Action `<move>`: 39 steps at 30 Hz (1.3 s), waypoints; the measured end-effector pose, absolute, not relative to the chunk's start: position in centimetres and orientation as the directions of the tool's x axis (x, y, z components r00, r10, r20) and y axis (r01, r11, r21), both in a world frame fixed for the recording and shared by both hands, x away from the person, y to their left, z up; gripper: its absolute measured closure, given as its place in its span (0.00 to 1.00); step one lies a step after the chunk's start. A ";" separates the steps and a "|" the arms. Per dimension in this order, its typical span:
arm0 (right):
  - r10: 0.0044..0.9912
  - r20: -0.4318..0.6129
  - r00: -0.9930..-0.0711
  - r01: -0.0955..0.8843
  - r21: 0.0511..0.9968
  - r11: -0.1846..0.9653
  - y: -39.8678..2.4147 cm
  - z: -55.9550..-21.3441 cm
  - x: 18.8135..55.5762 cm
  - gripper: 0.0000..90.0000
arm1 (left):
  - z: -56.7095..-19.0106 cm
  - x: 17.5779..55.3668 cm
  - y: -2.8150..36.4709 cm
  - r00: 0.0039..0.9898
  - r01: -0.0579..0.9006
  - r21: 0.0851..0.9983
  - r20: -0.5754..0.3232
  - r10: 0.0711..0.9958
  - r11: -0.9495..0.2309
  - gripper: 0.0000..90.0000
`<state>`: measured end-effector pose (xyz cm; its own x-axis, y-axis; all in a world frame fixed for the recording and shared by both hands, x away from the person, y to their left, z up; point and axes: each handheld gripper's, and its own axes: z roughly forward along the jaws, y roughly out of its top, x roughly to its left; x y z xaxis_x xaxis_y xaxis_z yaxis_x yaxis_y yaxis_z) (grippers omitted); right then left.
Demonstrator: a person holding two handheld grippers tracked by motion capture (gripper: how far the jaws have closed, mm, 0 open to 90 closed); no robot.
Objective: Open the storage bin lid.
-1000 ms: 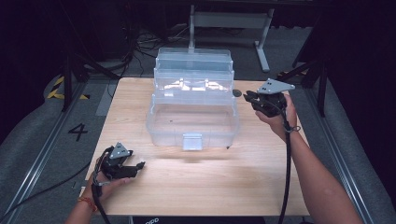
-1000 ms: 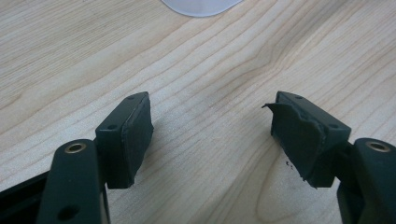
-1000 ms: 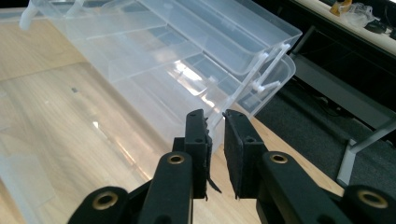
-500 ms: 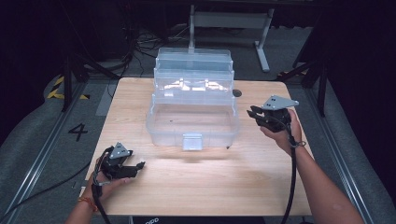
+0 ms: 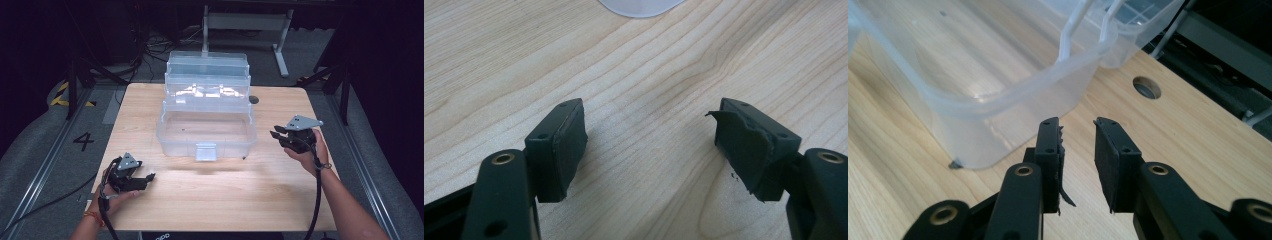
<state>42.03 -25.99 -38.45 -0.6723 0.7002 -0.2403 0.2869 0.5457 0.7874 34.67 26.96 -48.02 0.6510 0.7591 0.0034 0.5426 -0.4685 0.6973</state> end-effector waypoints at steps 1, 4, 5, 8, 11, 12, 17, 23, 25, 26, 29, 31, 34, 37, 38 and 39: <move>0.699 -0.241 -0.673 0.290 0.784 0.549 -26.1 -38.6 41.9 0.81 | -48.0 34.7 27.0 0.651 0.543 0.697 0.003 0.759 -0.468 0.32; 0.701 -0.239 -0.672 0.300 0.777 0.553 -26.6 -39.1 41.7 0.78 | -48.0 34.7 27.0 0.650 0.544 0.697 0.002 0.760 -0.467 0.32; 0.704 -0.239 -0.669 0.301 0.779 0.550 -26.8 -39.3 41.6 0.78 | -48.0 34.7 27.0 0.651 0.543 0.697 0.003 0.759 -0.468 0.32; 0.705 -0.228 -0.671 0.305 0.782 0.543 -27.2 -39.8 41.4 0.75 | -48.0 34.7 27.0 0.650 0.541 0.698 0.008 0.760 -0.470 0.32; 0.706 -0.220 -0.673 0.310 0.783 0.539 -27.8 -40.5 41.0 0.72 | -48.0 34.7 27.0 0.650 0.541 0.698 0.007 0.760 -0.469 0.32; 0.709 -0.215 -0.672 0.315 0.783 0.536 -27.9 -40.7 40.9 0.71 | -48.0 34.7 27.0 0.650 0.540 0.697 0.009 0.760 -0.471 0.32; 0.728 -0.198 -0.656 0.341 0.783 0.520 -28.9 -41.7 40.4 0.65 | -48.0 34.6 27.0 0.648 0.543 0.695 0.009 0.761 -0.470 0.32; 0.752 -0.172 -0.636 0.374 0.784 0.496 -30.2 -42.6 39.7 0.55 | -48.0 34.6 27.0 0.649 0.544 0.695 0.007 0.761 -0.470 0.32; 0.757 -0.162 -0.633 0.384 0.784 0.488 -30.6 -42.9 39.4 0.51 | -48.0 34.7 27.0 0.649 0.543 0.696 0.007 0.761 -0.469 0.32; 0.759 -0.158 -0.632 0.390 0.781 0.487 -30.7 -43.0 39.3 0.49 | -48.0 34.7 27.0 0.649 0.543 0.696 0.007 0.761 -0.469 0.32; 0.761 -0.154 -0.631 0.398 0.777 0.488 -31.0 -43.3 39.0 0.47 | -48.0 34.7 27.0 0.650 0.540 0.697 0.011 0.760 -0.472 0.32; 0.761 -0.151 -0.630 0.405 0.772 0.489 -31.4 -43.7 38.6 0.45 | -48.0 34.6 27.0 0.648 0.543 0.696 0.008 0.762 -0.470 0.32; 0.762 -0.146 -0.631 0.420 0.761 0.494 -31.8 -44.3 38.1 0.42 | -48.0 34.7 27.0 0.649 0.541 0.698 0.009 0.761 -0.470 0.32; 0.761 -0.147 -0.632 0.429 0.752 0.501 -32.2 -45.0 37.6 0.40 | -48.0 34.6 26.9 0.642 0.556 0.693 -0.007 0.766 -0.459 0.32; 0.760 -0.151 -0.632 0.428 0.749 0.505 -32.4 -45.1 37.4 0.40 | -48.0 34.6 26.9 0.646 0.548 0.695 0.002 0.763 -0.466 0.32; 0.761 -0.150 -0.631 0.432 0.746 0.506 -32.5 -45.4 37.2 0.40 | -48.0 34.6 27.0 0.647 0.544 0.695 0.009 0.763 -0.470 0.32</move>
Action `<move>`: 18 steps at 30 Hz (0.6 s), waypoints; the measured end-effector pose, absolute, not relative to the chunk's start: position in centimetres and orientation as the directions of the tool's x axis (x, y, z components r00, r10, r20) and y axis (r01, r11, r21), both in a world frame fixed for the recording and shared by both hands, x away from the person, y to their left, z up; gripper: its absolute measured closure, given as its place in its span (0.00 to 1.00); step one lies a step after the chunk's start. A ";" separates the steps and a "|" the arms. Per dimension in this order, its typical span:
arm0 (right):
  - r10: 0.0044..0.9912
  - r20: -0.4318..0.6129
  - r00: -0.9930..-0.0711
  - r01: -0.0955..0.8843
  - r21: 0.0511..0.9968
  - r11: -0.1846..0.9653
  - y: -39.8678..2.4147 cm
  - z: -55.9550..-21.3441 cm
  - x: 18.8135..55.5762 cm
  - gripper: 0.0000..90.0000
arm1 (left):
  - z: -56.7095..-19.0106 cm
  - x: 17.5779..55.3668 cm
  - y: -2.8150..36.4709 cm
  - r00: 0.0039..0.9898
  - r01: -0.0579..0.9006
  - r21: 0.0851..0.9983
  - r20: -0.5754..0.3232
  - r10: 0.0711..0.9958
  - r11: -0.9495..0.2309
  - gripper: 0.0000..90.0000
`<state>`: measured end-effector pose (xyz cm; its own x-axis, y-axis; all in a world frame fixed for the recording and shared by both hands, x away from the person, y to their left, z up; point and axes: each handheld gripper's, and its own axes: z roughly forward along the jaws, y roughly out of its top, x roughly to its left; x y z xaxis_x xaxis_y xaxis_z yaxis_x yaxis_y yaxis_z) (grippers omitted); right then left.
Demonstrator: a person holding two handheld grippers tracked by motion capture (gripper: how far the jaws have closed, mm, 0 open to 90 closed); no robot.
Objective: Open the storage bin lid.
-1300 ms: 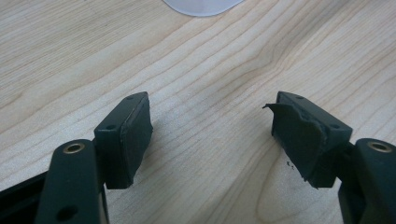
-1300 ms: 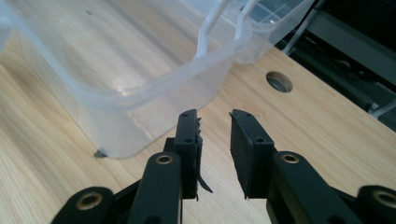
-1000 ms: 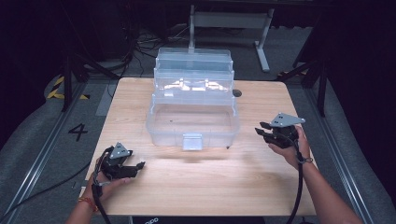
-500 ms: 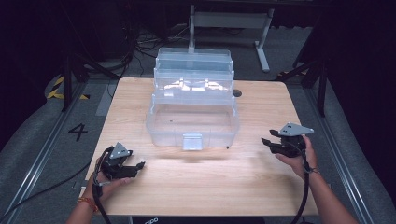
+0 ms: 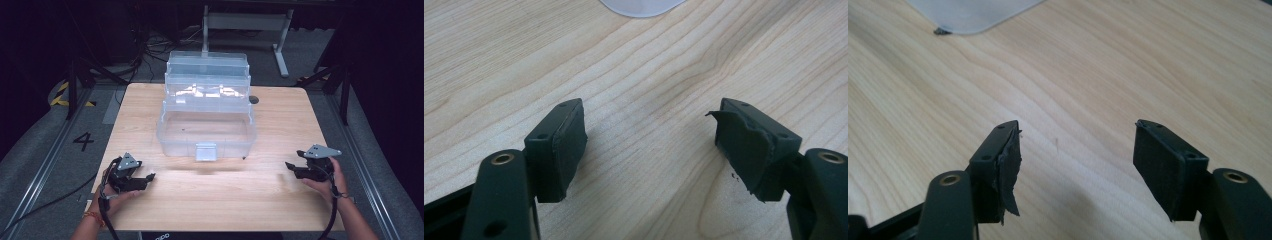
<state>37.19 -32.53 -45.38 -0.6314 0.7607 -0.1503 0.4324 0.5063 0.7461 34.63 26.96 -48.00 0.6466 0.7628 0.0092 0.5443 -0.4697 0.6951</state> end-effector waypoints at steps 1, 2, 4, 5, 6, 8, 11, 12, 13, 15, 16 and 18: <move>0.761 -0.150 -0.632 0.434 0.744 0.507 -32.7 -45.6 37.0 0.39 | -48.0 34.6 27.0 0.646 0.545 0.695 0.009 0.763 -0.469 0.32; 0.761 -0.147 -0.632 0.437 0.743 0.507 -32.8 -45.8 36.8 0.39 | -48.0 34.5 26.9 0.640 0.558 0.693 -0.008 0.769 -0.457 0.32; 0.760 -0.152 -0.632 0.437 0.741 0.511 -33.0 -46.1 36.5 0.39 | -48.0 34.5 26.9 0.640 0.557 0.693 -0.007 0.769 -0.457 0.32; 0.766 -0.148 -0.626 0.444 0.740 0.505 -33.2 -46.3 36.2 0.38 | -48.0 34.5 26.9 0.639 0.559 0.693 -0.010 0.769 -0.455 0.32; 0.767 -0.150 -0.624 0.445 0.738 0.507 -33.3 -46.4 36.1 0.38 | -48.0 34.5 26.9 0.639 0.559 0.693 -0.010 0.769 -0.455 0.32; 0.770 -0.153 -0.620 0.455 0.730 0.511 -33.4 -46.9 35.7 0.37 | -48.1 34.6 26.9 0.640 0.558 0.695 -0.012 0.769 -0.454 0.32; 0.768 -0.161 -0.619 0.463 0.716 0.523 -33.6 -47.6 35.0 0.35 | -48.0 34.7 26.9 0.646 0.543 0.699 0.006 0.763 -0.465 0.32; 0.766 -0.157 -0.623 0.464 0.714 0.524 -33.6 -47.8 34.8 0.35 | -48.1 34.7 26.9 0.646 0.543 0.700 0.006 0.763 -0.464 0.32; 0.771 -0.151 -0.618 0.462 0.724 0.512 -33.7 -47.9 34.6 0.34 | -48.0 34.7 26.9 0.646 0.543 0.699 0.006 0.763 -0.465 0.32; 0.780 -0.115 -0.615 0.467 0.744 0.478 -34.0 -48.2 34.1 0.33 | -48.1 34.7 26.9 0.646 0.542 0.700 0.006 0.763 -0.465 0.32; 0.787 -0.091 -0.610 0.474 0.754 0.454 -34.2 -48.4 33.9 0.33 | -48.0 34.7 26.9 0.647 0.545 0.698 0.003 0.762 -0.465 0.32; 0.798 -0.042 -0.601 0.501 0.758 0.418 -34.6 -48.6 33.7 0.29 | -48.0 34.7 26.9 0.647 0.543 0.698 0.007 0.762 -0.467 0.32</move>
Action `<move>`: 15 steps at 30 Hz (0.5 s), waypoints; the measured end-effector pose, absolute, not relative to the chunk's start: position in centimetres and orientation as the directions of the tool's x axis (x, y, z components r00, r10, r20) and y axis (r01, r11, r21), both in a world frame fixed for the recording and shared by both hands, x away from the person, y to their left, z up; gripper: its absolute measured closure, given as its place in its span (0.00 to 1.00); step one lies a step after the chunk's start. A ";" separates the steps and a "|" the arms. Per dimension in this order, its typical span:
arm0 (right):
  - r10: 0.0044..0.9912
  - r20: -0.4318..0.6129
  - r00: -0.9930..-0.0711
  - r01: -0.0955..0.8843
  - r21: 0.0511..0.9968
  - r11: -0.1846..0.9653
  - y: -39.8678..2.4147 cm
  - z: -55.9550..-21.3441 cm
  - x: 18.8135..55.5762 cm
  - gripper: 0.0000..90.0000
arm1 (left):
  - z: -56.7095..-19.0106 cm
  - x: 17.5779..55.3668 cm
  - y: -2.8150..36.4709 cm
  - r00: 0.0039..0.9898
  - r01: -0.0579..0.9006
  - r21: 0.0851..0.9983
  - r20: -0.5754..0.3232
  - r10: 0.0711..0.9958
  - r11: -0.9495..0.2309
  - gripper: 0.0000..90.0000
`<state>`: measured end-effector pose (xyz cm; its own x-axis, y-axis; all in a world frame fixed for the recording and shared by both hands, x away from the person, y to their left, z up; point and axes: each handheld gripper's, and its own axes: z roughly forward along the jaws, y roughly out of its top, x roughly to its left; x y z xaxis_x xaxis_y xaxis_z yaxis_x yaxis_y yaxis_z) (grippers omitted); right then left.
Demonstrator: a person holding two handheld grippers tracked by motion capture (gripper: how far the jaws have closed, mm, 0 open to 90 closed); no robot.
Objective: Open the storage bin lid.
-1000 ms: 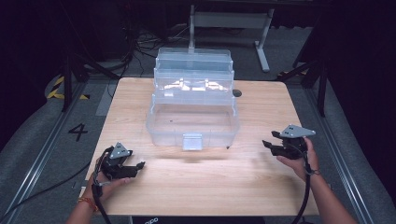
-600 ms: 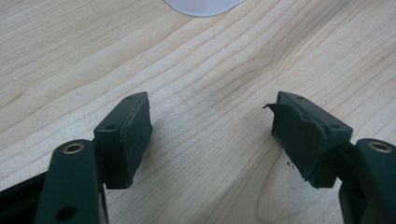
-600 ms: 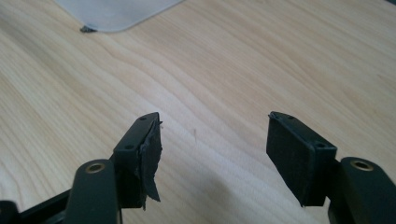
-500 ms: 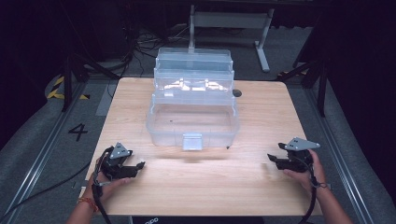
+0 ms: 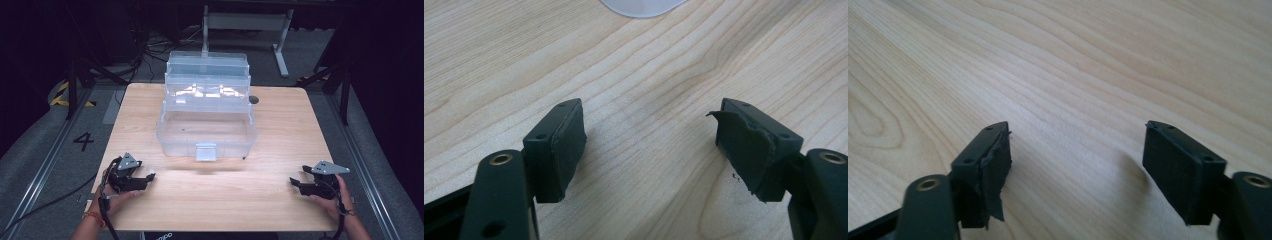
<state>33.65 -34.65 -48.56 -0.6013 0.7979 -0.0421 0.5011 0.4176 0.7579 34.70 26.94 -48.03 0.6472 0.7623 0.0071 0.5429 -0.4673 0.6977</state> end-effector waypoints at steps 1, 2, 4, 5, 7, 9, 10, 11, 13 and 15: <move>0.801 -0.030 -0.597 0.511 0.756 0.409 -34.8 -48.6 33.6 0.28 | -48.0 34.7 26.9 0.647 0.545 0.698 0.003 0.762 -0.465 0.32; 0.804 -0.025 -0.594 0.517 0.754 0.406 -34.9 -48.6 33.5 0.28 | -48.1 34.7 26.9 0.646 0.544 0.699 0.003 0.763 -0.464 0.32; 0.806 0.009 -0.592 0.538 0.749 0.387 -35.1 -48.6 33.4 0.28 | -48.0 34.6 26.9 0.644 0.547 0.695 0.005 0.765 -0.466 0.31; 0.807 0.008 -0.591 0.538 0.749 0.387 -35.1 -48.6 33.3 0.28 | -48.0 34.6 26.9 0.643 0.548 0.695 0.006 0.766 -0.466 0.32; 0.807 0.008 -0.590 0.538 0.749 0.386 -35.1 -48.6 33.3 0.28 | -48.0 34.6 26.9 0.643 0.548 0.695 0.006 0.766 -0.466 0.31; 0.809 0.009 -0.588 0.540 0.749 0.384 -35.1 -48.6 33.3 0.28 | -48.0 34.6 26.9 0.641 0.553 0.695 -0.002 0.768 -0.460 0.31; 0.810 0.009 -0.586 0.542 0.748 0.384 -35.1 -48.6 33.3 0.27 | -48.0 34.6 26.9 0.643 0.547 0.696 0.006 0.766 -0.465 0.31; 0.811 0.009 -0.585 0.543 0.748 0.383 -35.1 -48.6 33.3 0.27 | -48.1 34.6 26.8 0.641 0.551 0.697 -0.002 0.768 -0.458 0.31; 0.812 0.009 -0.584 0.543 0.747 0.383 -35.1 -48.6 33.3 0.27 | -48.1 34.6 26.9 0.643 0.548 0.698 0.002 0.766 -0.462 0.31; 0.812 0.008 -0.584 0.543 0.747 0.383 -35.1 -48.6 33.3 0.27 | -48.1 34.7 26.9 0.643 0.547 0.698 0.003 0.766 -0.462 0.31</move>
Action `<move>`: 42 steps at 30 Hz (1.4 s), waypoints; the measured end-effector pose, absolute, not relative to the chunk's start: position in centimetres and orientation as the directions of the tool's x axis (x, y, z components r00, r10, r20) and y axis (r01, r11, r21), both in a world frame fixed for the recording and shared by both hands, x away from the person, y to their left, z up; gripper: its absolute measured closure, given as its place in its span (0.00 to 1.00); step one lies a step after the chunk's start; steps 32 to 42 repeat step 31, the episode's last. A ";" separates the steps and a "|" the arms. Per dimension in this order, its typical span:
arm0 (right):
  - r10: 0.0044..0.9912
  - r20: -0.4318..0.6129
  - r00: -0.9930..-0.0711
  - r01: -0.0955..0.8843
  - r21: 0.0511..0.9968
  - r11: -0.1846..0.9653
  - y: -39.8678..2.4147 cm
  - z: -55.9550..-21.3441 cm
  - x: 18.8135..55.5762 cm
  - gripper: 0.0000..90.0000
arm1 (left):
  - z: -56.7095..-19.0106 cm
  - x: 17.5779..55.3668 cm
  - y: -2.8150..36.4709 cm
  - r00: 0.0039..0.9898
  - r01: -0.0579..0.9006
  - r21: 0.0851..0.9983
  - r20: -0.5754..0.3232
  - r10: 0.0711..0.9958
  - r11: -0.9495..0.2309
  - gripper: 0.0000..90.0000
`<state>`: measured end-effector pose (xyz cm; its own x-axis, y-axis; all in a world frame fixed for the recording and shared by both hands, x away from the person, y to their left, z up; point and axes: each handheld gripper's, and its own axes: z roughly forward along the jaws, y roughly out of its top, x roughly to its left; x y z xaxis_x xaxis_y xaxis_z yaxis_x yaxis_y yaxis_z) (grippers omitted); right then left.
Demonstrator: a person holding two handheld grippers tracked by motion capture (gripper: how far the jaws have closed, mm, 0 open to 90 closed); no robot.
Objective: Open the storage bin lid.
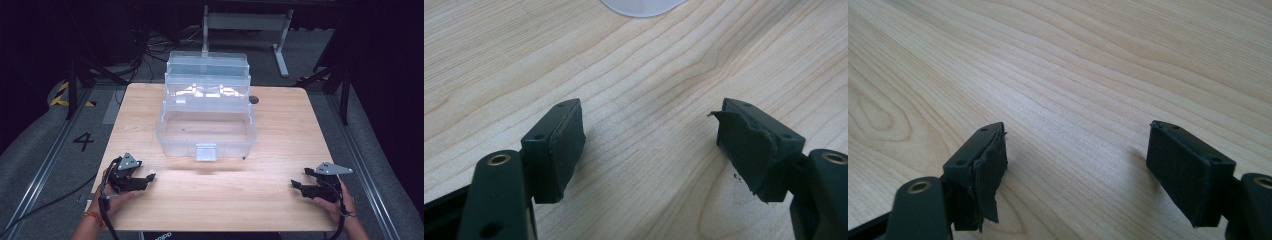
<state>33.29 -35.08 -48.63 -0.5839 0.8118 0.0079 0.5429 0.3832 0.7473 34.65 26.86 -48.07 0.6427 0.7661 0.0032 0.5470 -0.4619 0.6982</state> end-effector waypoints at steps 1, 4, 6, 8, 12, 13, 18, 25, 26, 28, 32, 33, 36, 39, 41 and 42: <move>0.812 0.008 -0.584 0.543 0.747 0.383 -35.1 -48.6 33.3 0.27 | -48.1 34.6 26.9 0.643 0.548 0.698 0.002 0.766 -0.461 0.31; 0.812 0.007 -0.583 0.543 0.747 0.383 -35.1 -48.6 33.3 0.27 | -48.1 34.6 26.8 0.641 0.551 0.697 0.000 0.768 -0.460 0.30; 0.815 0.009 -0.580 0.545 0.748 0.379 -35.1 -48.6 33.3 0.26 | -48.1 34.5 26.8 0.642 0.550 0.698 -0.003 0.767 -0.458 0.30; 0.815 0.009 -0.579 0.545 0.748 0.379 -35.1 -48.6 33.3 0.26 | -48.1 34.5 26.8 0.641 0.551 0.698 -0.004 0.767 -0.457 0.30; 0.816 0.010 -0.577 0.546 0.748 0.377 -35.1 -48.6 33.3 0.26 | -48.1 34.6 26.8 0.643 0.552 0.697 -0.007 0.766 -0.457 0.30; 0.816 0.010 -0.577 0.546 0.748 0.377 -35.1 -48.6 33.3 0.26 | -48.1 34.6 26.8 0.643 0.552 0.697 -0.007 0.765 -0.458 0.30; 0.818 0.010 -0.576 0.547 0.748 0.376 -35.1 -48.6 33.3 0.26 | -48.1 34.6 26.8 0.644 0.548 0.699 -0.002 0.765 -0.460 0.29; 0.819 0.011 -0.574 0.548 0.748 0.374 -35.1 -48.6 33.3 0.26 | -48.1 34.7 26.8 0.646 0.547 0.699 -0.002 0.764 -0.461 0.29; 0.819 0.011 -0.574 0.548 0.748 0.374 -35.1 -48.6 33.3 0.26 | -48.1 34.7 26.8 0.646 0.547 0.699 -0.002 0.764 -0.461 0.29; 0.819 0.011 -0.574 0.548 0.748 0.375 -35.1 -48.6 33.3 0.26 | -48.1 34.7 26.8 0.650 0.542 0.698 0.005 0.760 -0.468 0.29; 0.818 0.011 -0.574 0.548 0.748 0.375 -35.1 -48.6 33.3 0.26 | -48.1 34.7 26.8 0.649 0.544 0.696 0.004 0.760 -0.468 0.28; 0.818 0.011 -0.574 0.548 0.748 0.375 -35.1 -48.6 33.3 0.26 | -48.1 34.7 26.8 0.649 0.544 0.696 0.004 0.760 -0.468 0.28; 0.818 0.011 -0.574 0.548 0.748 0.375 -35.1 -48.6 33.3 0.26 | -48.1 34.7 26.8 0.649 0.544 0.696 0.004 0.760 -0.468 0.28; 0.818 0.011 -0.574 0.548 0.748 0.375 -35.1 -48.6 33.3 0.26 | -48.1 34.7 26.8 0.649 0.544 0.696 0.004 0.760 -0.468 0.28; 0.818 0.011 -0.574 0.548 0.748 0.375 -35.1 -48.6 33.3 0.26 | -48.1 34.7 26.8 0.649 0.544 0.696 0.004 0.760 -0.468 0.28; 0.818 0.011 -0.574 0.548 0.748 0.375 -35.1 -48.6 33.3 0.26 | -48.1 34.7 26.8 0.649 0.544 0.696 0.004 0.760 -0.468 0.28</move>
